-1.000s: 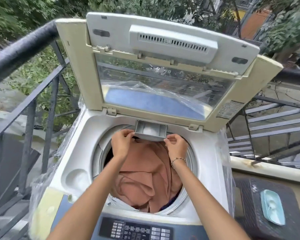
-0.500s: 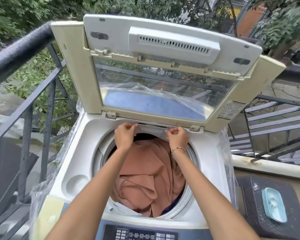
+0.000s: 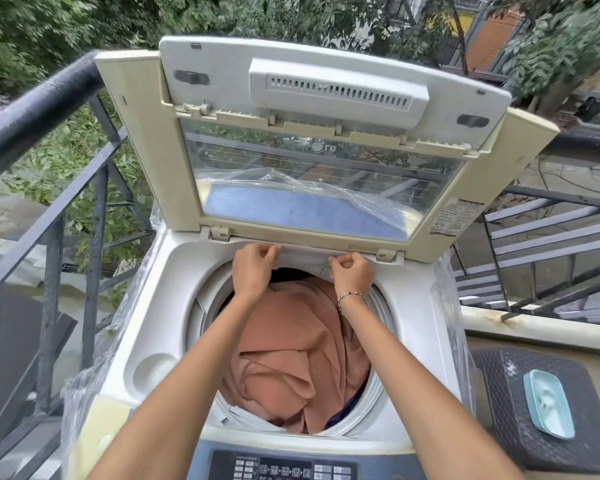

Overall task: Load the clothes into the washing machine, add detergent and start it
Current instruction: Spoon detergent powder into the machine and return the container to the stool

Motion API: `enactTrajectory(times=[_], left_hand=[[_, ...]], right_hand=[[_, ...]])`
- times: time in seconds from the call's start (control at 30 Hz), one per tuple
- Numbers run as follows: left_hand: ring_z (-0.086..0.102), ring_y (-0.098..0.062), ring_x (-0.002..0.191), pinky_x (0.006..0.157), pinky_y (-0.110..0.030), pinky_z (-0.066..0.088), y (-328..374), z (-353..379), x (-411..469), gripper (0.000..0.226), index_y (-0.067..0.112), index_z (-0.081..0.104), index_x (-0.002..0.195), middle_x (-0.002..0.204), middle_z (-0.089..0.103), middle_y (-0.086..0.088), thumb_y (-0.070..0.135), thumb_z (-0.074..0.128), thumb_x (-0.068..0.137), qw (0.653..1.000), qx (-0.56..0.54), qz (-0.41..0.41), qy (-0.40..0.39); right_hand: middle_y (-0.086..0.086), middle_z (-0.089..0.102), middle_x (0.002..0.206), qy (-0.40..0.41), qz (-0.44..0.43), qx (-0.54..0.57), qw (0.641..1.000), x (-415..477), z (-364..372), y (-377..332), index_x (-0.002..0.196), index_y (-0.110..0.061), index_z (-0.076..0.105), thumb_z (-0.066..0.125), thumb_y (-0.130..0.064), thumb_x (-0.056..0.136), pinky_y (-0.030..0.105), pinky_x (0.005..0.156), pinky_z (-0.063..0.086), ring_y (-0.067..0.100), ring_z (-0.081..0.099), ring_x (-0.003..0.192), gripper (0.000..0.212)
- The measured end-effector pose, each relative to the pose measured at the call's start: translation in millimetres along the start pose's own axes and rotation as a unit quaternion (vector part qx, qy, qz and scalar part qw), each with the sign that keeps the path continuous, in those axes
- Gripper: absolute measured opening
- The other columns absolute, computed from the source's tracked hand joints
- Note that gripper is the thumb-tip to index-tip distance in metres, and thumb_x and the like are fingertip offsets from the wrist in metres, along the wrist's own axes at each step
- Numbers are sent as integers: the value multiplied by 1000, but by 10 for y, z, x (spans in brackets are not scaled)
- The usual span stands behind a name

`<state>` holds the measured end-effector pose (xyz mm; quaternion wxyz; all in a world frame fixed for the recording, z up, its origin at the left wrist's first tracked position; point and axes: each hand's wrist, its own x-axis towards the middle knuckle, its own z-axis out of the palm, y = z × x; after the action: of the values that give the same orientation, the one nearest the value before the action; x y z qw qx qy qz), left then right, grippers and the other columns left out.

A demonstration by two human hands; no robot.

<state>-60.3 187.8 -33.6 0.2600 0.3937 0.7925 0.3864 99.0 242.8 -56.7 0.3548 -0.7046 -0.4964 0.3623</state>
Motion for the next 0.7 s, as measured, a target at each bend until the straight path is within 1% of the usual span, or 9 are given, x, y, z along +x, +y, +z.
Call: enactTrajectory(times=[0.07, 0.13, 0.23, 0.27, 0.33, 0.43, 0.57, 0.63, 0.7], left_hand=[[69, -15, 72, 76, -37, 54, 99, -88, -63, 34, 18, 69, 80, 72, 72, 3, 43, 50, 93, 998, -33, 55, 12], [68, -15, 67, 72, -40, 54, 257, -227, -153, 35, 17, 59, 82, 69, 70, 4, 43, 42, 97, 990, -71, 112, 50], [64, -19, 64, 65, -38, 51, 578, -516, -242, 28, 12, 52, 88, 70, 66, 3, 33, 41, 101, 966, -72, 208, 139], [61, -18, 65, 63, -35, 50, 700, -638, -249, 25, 10, 53, 90, 72, 64, 1, 31, 42, 100, 953, -75, 242, 164], [56, -16, 69, 63, -26, 46, 901, -861, -190, 21, 7, 55, 94, 78, 60, -2, 26, 46, 99, 925, -80, 309, 207], [50, -13, 75, 67, -27, 48, 1141, -1171, -24, 21, -1, 56, 97, 84, 57, -9, 18, 48, 97, 885, -61, 375, 268], [52, -20, 83, 78, -38, 50, 1435, -1432, 226, 24, -3, 59, 99, 91, 60, -15, 18, 47, 96, 855, -20, 412, 314], [53, -18, 97, 92, -29, 47, 1605, -1512, 276, 28, 1, 60, 110, 104, 60, -12, 22, 45, 97, 859, 18, 422, 290], [50, -14, 108, 98, -9, 34, 1743, -1556, 287, 34, 6, 55, 126, 118, 58, -10, 21, 42, 98, 867, 55, 430, 245]], right_hand=[[5, 66, 67, -14, -20, 2, 1000, -51, -49, -31, 66, -19, 60, 68, -13, 79, 49, 70, 57, 30, 69, 66, 16], [5, 67, 72, -29, -42, 14, 999, -168, -132, -135, 83, -13, 68, 64, -10, 83, 46, 75, 57, 29, 69, 69, 6], [6, 71, 86, -40, -94, -8, 995, -365, -293, -396, 102, -10, 68, 63, -16, 87, 25, 79, 52, 15, 64, 72, 18], [5, 72, 89, -34, -127, -23, 991, -422, -358, -507, 104, -10, 68, 62, -18, 87, 22, 78, 50, 11, 62, 73, 19], [4, 73, 90, -10, -207, -34, 978, -493, -497, -748, 103, -10, 69, 62, -17, 87, 23, 79, 52, 10, 63, 75, 18], [4, 72, 92, 55, -358, -50, 931, -529, -728, -1121, 100, -9, 69, 61, -13, 87, 30, 80, 54, 16, 66, 81, 16], [7, 69, 94, 142, -499, -94, 850, -484, -1038, -1598, 102, -6, 68, 57, -7, 88, 19, 85, 44, 19, 63, 87, 18], [9, 68, 94, 181, -531, -113, 820, -446, -1167, -1816, 106, -5, 67, 56, -6, 88, 18, 86, 44, 21, 62, 87, 21], [10, 68, 91, 225, -550, -138, 792, -405, -1267, -1993, 106, -3, 68, 59, -4, 87, 19, 81, 46, 22, 62, 85, 21]])
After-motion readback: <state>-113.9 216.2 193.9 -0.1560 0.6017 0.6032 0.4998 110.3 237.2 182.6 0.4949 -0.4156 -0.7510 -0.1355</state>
